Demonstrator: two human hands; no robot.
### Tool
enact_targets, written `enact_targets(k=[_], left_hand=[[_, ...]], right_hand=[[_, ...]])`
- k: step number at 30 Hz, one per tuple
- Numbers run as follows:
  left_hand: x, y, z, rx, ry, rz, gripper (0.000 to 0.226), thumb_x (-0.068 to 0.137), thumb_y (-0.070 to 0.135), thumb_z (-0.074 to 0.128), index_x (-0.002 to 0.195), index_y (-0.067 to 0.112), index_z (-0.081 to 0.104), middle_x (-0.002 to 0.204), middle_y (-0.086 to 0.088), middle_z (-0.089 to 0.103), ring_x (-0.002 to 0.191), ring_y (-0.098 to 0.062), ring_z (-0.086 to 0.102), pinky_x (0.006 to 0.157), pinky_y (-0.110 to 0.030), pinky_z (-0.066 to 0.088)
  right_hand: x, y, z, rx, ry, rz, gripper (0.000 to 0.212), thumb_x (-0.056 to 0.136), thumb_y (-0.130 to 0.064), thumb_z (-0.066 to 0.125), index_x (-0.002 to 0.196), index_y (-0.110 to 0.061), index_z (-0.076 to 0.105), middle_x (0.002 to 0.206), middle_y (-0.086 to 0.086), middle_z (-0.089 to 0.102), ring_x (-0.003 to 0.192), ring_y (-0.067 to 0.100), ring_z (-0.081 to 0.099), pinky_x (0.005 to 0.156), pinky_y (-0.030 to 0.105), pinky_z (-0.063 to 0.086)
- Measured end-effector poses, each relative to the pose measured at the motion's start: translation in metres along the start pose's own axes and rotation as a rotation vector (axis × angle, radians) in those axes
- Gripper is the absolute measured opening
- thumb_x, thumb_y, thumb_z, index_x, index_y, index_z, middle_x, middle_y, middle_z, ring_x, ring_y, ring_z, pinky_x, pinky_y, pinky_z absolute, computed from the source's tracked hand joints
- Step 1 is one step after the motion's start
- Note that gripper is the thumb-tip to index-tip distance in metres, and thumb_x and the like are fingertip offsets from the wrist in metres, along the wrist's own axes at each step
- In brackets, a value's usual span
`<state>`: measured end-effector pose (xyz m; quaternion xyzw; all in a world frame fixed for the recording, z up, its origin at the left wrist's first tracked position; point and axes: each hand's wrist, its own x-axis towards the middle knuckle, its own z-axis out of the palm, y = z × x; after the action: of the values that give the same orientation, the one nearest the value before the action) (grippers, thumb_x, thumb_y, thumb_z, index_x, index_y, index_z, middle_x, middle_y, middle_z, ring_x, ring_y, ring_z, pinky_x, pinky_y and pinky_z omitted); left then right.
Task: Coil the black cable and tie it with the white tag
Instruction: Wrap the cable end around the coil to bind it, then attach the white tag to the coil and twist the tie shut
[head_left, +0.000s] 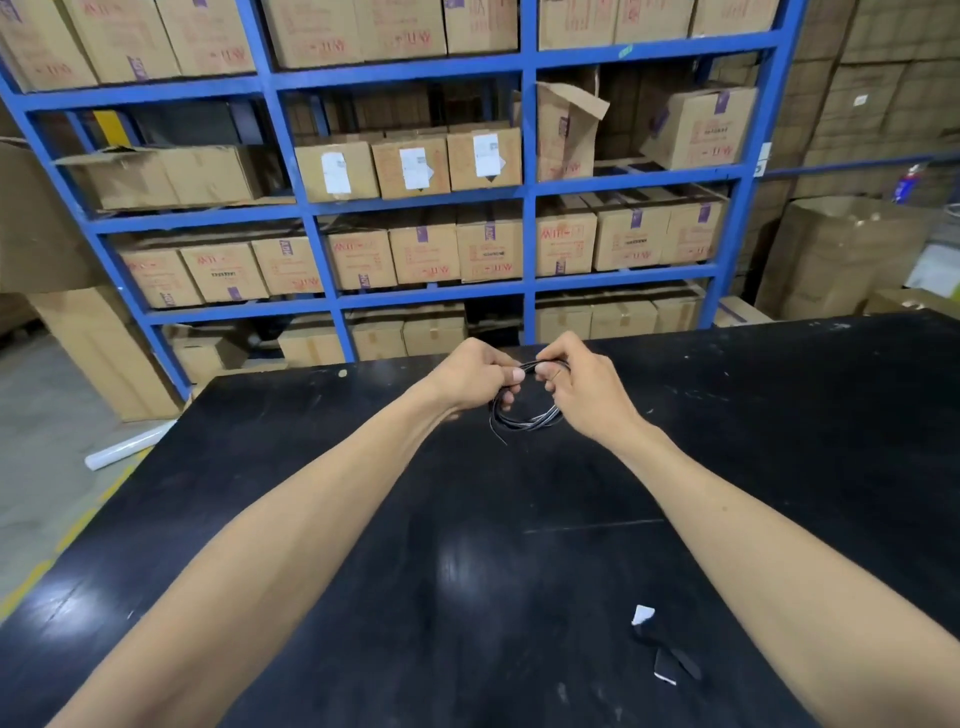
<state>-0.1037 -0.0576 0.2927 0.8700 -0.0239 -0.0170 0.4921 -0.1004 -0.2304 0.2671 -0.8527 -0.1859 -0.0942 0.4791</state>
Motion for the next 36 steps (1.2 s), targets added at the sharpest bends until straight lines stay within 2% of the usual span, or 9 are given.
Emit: enact_targets(k=[7,12,14,17,19,21,24,29,36], left_hand=[[0.006,-0.033,0.076,-0.062,-0.033,-0.065,0.022,0.096,0.001,0.055,0.079,0.006,0.069,0.064,-0.004,0.055,0.052,-0.012,0.048,0.052,-0.023,0.047],[0.008,-0.076,0.133,0.031,-0.073,-0.121,0.018,0.093,0.007,0.058,0.088,0.002,0.074,0.064,-0.006,0.062,0.055,-0.02,0.055,0.065,-0.03,0.046],[0.008,-0.097,0.15,0.053,-0.081,-0.173,0.02,0.092,0.011,0.06,0.101,0.002,0.076,0.085,-0.016,0.075,0.079,-0.031,0.072,0.075,-0.032,0.052],[0.005,-0.123,0.167,0.042,-0.074,-0.271,0.026,0.092,0.013,0.06,0.112,0.001,0.073,0.108,-0.023,0.072,0.105,-0.041,0.067,0.087,-0.043,0.056],[0.003,-0.135,0.176,0.058,-0.08,-0.299,0.026,0.092,0.012,0.06,0.11,0.0,0.073,0.111,-0.024,0.071,0.109,-0.043,0.064,0.09,-0.046,0.055],[0.002,-0.143,0.182,0.088,-0.104,-0.311,0.026,0.092,0.013,0.059,0.108,-0.001,0.073,0.113,-0.025,0.07,0.112,-0.042,0.063,0.092,-0.046,0.054],[0.001,-0.15,0.191,0.107,-0.131,-0.333,0.025,0.094,0.013,0.058,0.109,0.002,0.073,0.113,-0.023,0.071,0.111,-0.041,0.064,0.092,-0.042,0.054],[0.005,-0.159,0.201,0.143,-0.144,-0.355,0.026,0.094,0.015,0.059,0.11,0.002,0.074,0.116,-0.019,0.071,0.116,-0.035,0.063,0.097,-0.037,0.05],[0.009,-0.172,0.199,0.148,-0.146,-0.392,0.027,0.093,0.016,0.06,0.113,0.004,0.074,0.116,-0.019,0.072,0.115,-0.034,0.064,0.097,-0.037,0.051]], right_hand=[[-0.035,0.054,-0.015,-0.052,-0.048,0.14,0.005,0.098,-0.016,0.063,0.103,-0.017,0.062,0.09,0.002,0.073,0.082,0.016,0.07,0.076,0.03,0.054],[-0.069,0.1,-0.023,-0.042,-0.097,0.319,0.017,0.094,-0.027,0.067,0.11,-0.026,0.072,0.093,-0.013,0.072,0.081,-0.006,0.065,0.072,0.009,0.044],[-0.086,0.121,-0.024,-0.006,-0.051,0.413,0.024,0.094,-0.027,0.065,0.117,-0.024,0.072,0.104,-0.009,0.072,0.09,0.001,0.068,0.081,0.013,0.047],[-0.111,0.16,-0.023,-0.119,-0.058,0.583,0.022,0.091,-0.016,0.063,0.108,-0.023,0.074,0.098,-0.004,0.074,0.095,0.016,0.069,0.095,0.028,0.053],[-0.127,0.186,-0.017,-0.294,-0.197,0.702,0.023,0.085,-0.015,0.059,0.094,-0.03,0.074,0.104,-0.001,0.076,0.099,0.024,0.07,0.093,0.034,0.056],[-0.141,0.201,-0.009,-0.423,-0.331,0.833,0.017,0.084,-0.019,0.06,0.089,-0.025,0.075,0.11,0.002,0.074,0.104,0.03,0.069,0.086,0.033,0.055],[-0.153,0.217,0.012,-0.493,-0.431,0.957,0.021,0.083,-0.04,0.068,0.081,-0.019,0.068,0.109,0.009,0.07,0.106,0.033,0.068,0.077,0.031,0.049],[-0.162,0.231,0.044,-0.482,-0.322,1.067,0.05,0.085,-0.053,0.07,0.119,-0.016,0.069,0.126,0.007,0.068,0.119,0.031,0.065,0.088,0.032,0.048],[-0.164,0.24,0.059,-0.201,-0.197,1.138,0.017,0.083,-0.029,0.073,0.097,-0.024,0.08,0.11,0.005,0.074,0.101,0.029,0.068,0.079,0.028,0.049]])
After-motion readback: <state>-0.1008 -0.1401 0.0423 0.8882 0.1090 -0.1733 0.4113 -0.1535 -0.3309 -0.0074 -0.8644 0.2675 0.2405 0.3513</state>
